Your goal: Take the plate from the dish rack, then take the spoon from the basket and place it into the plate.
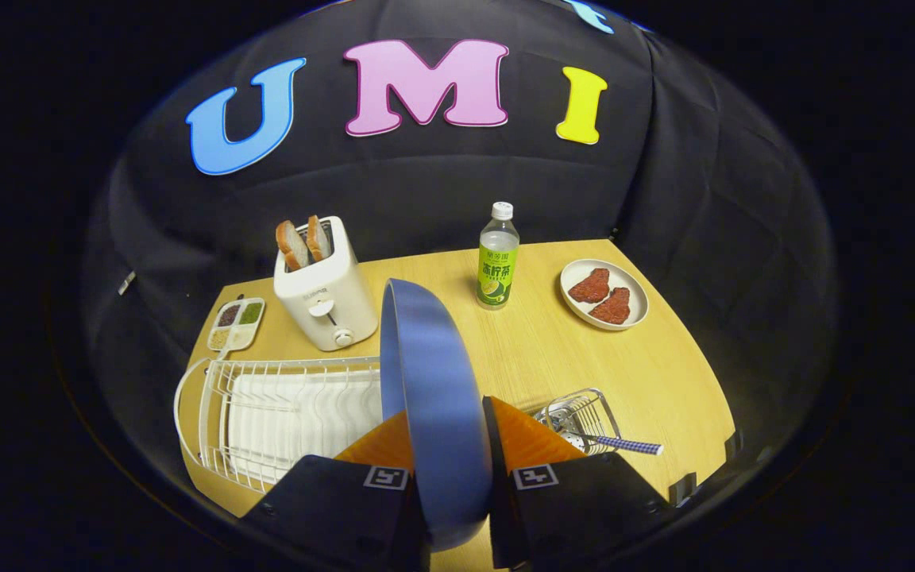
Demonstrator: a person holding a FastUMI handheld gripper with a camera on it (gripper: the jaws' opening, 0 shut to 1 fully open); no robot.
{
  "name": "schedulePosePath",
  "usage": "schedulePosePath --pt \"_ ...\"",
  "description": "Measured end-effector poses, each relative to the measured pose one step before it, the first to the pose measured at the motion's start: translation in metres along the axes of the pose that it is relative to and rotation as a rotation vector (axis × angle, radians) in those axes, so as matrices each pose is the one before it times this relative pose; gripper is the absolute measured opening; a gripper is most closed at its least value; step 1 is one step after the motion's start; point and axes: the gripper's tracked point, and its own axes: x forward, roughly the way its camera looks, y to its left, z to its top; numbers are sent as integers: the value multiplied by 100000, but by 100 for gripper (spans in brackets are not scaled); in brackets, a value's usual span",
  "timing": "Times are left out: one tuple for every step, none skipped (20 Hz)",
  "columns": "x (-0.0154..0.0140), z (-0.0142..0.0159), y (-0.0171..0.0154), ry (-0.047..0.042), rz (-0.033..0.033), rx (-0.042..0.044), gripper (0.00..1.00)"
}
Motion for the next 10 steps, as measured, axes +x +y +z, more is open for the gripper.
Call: schedulePosePath --pt "-665 -341 -162 394 2618 659 33" --pt "-687 -389 -270 314 2231 356 33" --pt "-728 -475 -399 331 1891 -5 33" --pt "-765 -546 -378 147 1686 239 33" --pt "-739 -561 -299 219 1786 431 33" --pt "-778 -716 -226 732 1858 449 33" --pt "-778 -755 -228 875 1776 505 33" --pt "-834 -800 -149 894 1773 399 33" --pt "-820 -828 -102 996 1801 477 33" --pt "-784 -1002 -21 1259 1920 254 33"
